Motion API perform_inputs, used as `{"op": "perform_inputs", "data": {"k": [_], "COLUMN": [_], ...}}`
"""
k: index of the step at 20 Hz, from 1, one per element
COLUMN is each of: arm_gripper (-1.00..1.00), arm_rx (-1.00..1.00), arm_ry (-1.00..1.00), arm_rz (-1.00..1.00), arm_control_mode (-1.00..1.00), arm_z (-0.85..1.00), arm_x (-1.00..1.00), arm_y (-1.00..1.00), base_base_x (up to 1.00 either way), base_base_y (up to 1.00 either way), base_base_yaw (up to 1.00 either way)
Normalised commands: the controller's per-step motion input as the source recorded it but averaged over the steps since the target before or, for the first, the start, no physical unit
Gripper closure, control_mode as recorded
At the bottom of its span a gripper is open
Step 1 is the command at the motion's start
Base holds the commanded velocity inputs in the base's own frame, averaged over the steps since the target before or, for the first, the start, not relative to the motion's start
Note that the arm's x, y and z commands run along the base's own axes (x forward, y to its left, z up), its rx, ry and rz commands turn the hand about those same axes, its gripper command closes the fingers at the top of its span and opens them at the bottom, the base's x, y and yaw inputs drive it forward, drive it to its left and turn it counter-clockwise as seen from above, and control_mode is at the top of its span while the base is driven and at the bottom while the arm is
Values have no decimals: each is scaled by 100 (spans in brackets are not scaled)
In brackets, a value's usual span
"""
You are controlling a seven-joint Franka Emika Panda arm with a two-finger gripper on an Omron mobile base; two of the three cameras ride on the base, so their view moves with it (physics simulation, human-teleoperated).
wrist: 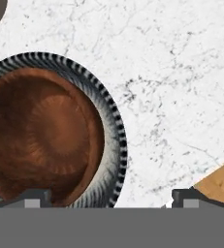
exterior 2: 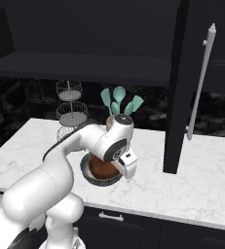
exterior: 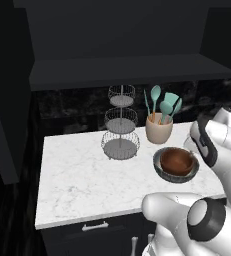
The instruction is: Pick up the bowls on the counter and stack them on top of one another in the open cabinet. Place the smaller bowl on top of the larger bowl.
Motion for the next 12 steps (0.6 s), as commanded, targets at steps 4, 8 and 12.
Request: {"op": "perform_inputs", "data": {"k": [4,8,12], "arm_gripper": [-100,-100,-100], "arm_rx": [-1,0,0], "arm_ry": [1,0,0], "arm_rz": [9,10,10], "arm_control_mode": [-100,-100,-100], "arm_z": [-46,-38,-31], "arm_x": [0,0,0], "arm_y": [16,0,6], "base_base_x": [0,0,0], "base_base_y": [0,0,0], "base_base_yaw": [0,0,0]}}
